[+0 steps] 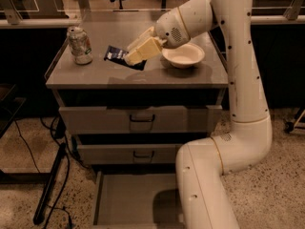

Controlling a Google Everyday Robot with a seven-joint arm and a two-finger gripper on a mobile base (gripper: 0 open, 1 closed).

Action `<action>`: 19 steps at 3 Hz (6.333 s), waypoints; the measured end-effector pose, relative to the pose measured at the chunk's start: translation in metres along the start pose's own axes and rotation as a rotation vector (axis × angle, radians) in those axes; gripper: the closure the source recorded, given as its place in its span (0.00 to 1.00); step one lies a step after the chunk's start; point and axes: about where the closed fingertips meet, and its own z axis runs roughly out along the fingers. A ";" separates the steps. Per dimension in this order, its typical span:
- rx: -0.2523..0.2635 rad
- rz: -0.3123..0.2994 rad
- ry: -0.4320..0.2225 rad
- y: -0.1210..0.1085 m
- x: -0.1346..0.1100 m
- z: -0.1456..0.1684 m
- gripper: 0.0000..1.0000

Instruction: Place rxbar blueberry into bottom drawer

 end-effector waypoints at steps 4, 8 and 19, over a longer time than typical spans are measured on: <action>0.052 0.067 -0.004 0.034 0.029 0.015 1.00; 0.067 0.188 0.051 0.060 0.085 0.041 1.00; -0.041 0.770 0.187 0.101 0.346 0.172 1.00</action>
Offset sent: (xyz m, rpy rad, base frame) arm -0.0146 0.0077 0.0178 0.0308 -0.0732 0.0079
